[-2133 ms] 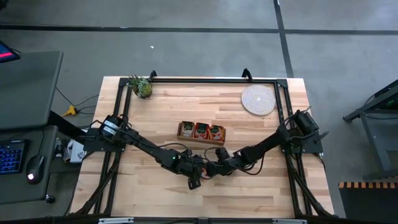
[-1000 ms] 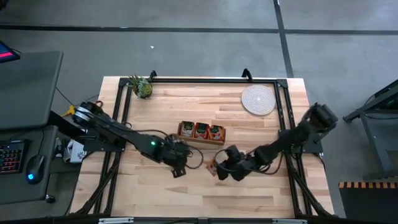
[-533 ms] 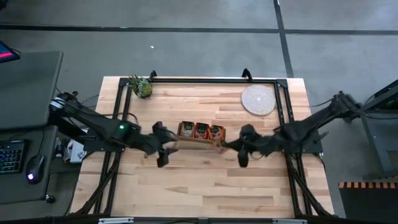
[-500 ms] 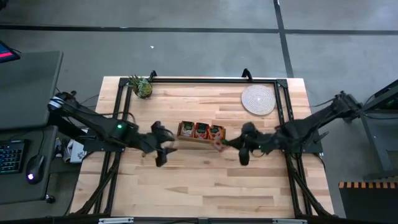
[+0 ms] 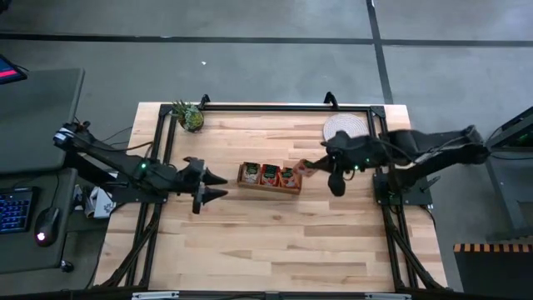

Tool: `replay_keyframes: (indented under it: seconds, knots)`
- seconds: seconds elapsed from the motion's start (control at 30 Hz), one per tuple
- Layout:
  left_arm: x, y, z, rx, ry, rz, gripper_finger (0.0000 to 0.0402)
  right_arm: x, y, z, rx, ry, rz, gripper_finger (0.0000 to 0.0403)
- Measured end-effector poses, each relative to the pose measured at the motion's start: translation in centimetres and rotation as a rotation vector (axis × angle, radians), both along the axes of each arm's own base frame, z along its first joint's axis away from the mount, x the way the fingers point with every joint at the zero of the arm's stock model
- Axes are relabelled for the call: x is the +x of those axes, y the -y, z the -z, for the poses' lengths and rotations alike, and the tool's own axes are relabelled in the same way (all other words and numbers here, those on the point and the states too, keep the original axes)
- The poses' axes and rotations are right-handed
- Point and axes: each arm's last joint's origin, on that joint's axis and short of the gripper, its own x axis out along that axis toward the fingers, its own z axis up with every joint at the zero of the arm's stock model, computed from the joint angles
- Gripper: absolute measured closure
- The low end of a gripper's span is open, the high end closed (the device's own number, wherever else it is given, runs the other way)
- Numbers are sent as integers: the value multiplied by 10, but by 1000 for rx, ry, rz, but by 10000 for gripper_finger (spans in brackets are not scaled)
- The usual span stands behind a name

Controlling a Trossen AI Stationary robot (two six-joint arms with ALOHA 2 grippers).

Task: Pick & Place Tea
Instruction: Put the orange tea bag into the right section of the brown wooden organizer

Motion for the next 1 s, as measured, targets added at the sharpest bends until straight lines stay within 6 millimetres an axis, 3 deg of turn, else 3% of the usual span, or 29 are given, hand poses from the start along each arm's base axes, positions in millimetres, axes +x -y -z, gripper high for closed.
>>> replay_keyframes:
  seconds: [0.27, 0.47, 0.63, 0.8, 1.0]
  knots:
    - [-10, -4, 10, -54, 243, 8, 193, 18, 13, -45, -157, -118, -97, 403]
    - [-21, -10, 41, -128, 352, -25, 193, 42, 17, -54, -253, -226, -163, 403]
    - [-23, -11, 50, -157, 348, -29, 193, 65, 18, -32, -295, -347, -213, 403]
    - [-24, -11, 48, -133, 367, -25, 193, 84, 23, 12, -223, -452, -252, 403]
    - [-25, -11, 45, -119, 389, -25, 193, 94, 32, 62, -173, -451, -228, 403]
